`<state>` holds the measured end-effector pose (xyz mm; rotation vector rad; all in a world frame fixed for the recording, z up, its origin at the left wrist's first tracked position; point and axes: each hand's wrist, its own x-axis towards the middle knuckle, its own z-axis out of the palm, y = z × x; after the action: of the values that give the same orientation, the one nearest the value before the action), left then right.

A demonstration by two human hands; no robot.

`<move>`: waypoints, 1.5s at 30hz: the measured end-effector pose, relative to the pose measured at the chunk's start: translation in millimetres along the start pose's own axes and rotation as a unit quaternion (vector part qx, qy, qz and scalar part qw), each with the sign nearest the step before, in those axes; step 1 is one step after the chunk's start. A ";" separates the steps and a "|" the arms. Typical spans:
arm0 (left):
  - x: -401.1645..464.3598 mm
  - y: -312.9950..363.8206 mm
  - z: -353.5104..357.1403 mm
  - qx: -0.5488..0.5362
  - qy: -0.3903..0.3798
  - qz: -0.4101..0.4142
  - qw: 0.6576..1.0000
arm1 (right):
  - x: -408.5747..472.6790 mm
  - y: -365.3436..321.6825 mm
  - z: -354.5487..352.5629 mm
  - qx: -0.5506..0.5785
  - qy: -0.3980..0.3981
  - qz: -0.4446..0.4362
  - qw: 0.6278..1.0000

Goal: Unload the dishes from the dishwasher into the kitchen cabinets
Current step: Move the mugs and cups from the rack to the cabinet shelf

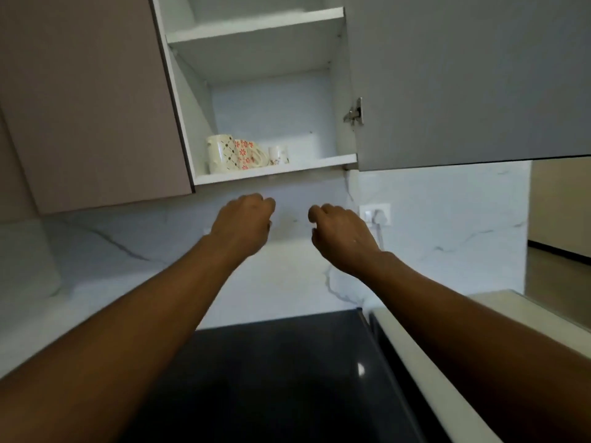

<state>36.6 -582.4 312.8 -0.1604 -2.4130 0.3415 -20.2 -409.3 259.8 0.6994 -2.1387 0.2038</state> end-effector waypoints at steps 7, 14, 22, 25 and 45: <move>-90.4 104.8 1.5 -0.036 -0.063 0.056 0.996 | -116.8 32.4 -54.9 -0.006 -0.120 -0.049 0.992; -137.0 216.3 -40.9 -0.060 -0.114 0.026 0.991 | -232.0 64.2 -104.4 0.006 -0.220 -0.046 0.974; -240.3 383.6 -67.6 -0.114 -0.203 0.006 0.972 | -417.8 132.7 -189.8 0.097 -0.284 -0.041 0.953; -272.5 424.7 -70.5 -0.129 -0.228 0.003 0.965 | -475.0 157.3 -206.6 0.105 -0.324 -0.047 0.939; -394.3 604.1 224.6 -0.212 -0.347 -0.071 0.911 | -662.5 241.8 37.1 0.234 -0.406 0.257 0.845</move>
<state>203.6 -129.6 -268.6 -0.0536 -3.1588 -0.2532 138.8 48.7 -253.8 0.4938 -3.1313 0.8742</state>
